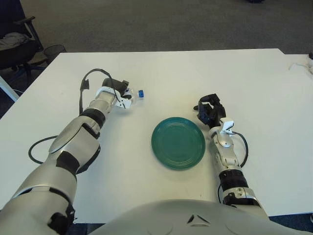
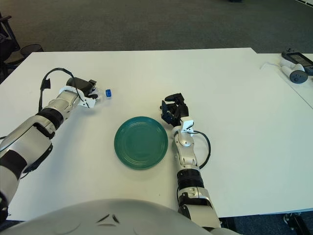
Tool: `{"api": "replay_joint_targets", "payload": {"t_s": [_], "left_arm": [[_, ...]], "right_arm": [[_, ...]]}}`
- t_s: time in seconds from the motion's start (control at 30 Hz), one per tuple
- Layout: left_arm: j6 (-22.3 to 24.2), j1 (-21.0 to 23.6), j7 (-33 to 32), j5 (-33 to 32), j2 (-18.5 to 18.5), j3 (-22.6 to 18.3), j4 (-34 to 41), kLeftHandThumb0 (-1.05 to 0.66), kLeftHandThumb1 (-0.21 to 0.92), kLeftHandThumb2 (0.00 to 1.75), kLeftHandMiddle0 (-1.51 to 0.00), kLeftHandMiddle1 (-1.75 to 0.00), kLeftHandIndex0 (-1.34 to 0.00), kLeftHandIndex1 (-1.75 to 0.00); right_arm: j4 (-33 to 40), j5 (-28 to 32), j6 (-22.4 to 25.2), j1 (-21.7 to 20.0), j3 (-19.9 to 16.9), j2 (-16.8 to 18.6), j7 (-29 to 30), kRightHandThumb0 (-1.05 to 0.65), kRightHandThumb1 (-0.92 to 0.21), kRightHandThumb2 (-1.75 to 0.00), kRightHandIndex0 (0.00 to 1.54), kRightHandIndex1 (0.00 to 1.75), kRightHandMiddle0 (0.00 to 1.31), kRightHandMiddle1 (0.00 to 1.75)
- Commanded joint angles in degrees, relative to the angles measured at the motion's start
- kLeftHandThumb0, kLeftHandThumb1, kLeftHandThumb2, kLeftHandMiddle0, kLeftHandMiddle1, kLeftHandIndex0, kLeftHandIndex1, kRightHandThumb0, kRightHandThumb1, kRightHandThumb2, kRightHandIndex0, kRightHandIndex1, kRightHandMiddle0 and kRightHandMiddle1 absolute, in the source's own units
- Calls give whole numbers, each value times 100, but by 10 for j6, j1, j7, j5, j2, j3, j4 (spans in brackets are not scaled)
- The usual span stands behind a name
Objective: Put the bottle into the plate.
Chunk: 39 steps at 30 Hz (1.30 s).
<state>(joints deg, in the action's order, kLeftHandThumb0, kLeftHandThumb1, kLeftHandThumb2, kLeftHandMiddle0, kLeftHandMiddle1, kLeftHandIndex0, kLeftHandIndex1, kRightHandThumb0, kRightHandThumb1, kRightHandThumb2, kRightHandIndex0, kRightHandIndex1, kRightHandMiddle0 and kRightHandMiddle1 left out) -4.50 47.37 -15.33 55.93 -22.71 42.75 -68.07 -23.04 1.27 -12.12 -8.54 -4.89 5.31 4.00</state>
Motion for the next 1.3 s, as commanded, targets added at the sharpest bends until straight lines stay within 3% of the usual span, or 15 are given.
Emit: {"api": "replay_joint_targets", "payload": {"t_s": [0.0,0.17,0.5,1.27], "left_arm": [[-89,-100,-126,-32,15,-16,-31,-48,76,66,-114,-175,-85,-175],[-154,-120,-227,-100,30,-82,-45,-31,58,89,-111,-175,-86,-175],[-217,-127,-330,-135,44,-111,-60,-14,43,110,-113,-175,-90,-175],[-281,-121,-325,-181,49,-148,-40,-14,43,112,-115,-175,-92,-175]], "right_arm": [[-23,8,42,34,-4,-1,0,-1,-67,-78,46,142,30,175],[-30,12,48,29,-10,-3,2,-1,-68,-77,46,142,29,174],[-36,10,36,28,-9,-2,1,-1,-62,-84,49,144,31,174],[-45,5,33,23,-6,-4,2,-1,-62,-85,49,144,30,175]]}}
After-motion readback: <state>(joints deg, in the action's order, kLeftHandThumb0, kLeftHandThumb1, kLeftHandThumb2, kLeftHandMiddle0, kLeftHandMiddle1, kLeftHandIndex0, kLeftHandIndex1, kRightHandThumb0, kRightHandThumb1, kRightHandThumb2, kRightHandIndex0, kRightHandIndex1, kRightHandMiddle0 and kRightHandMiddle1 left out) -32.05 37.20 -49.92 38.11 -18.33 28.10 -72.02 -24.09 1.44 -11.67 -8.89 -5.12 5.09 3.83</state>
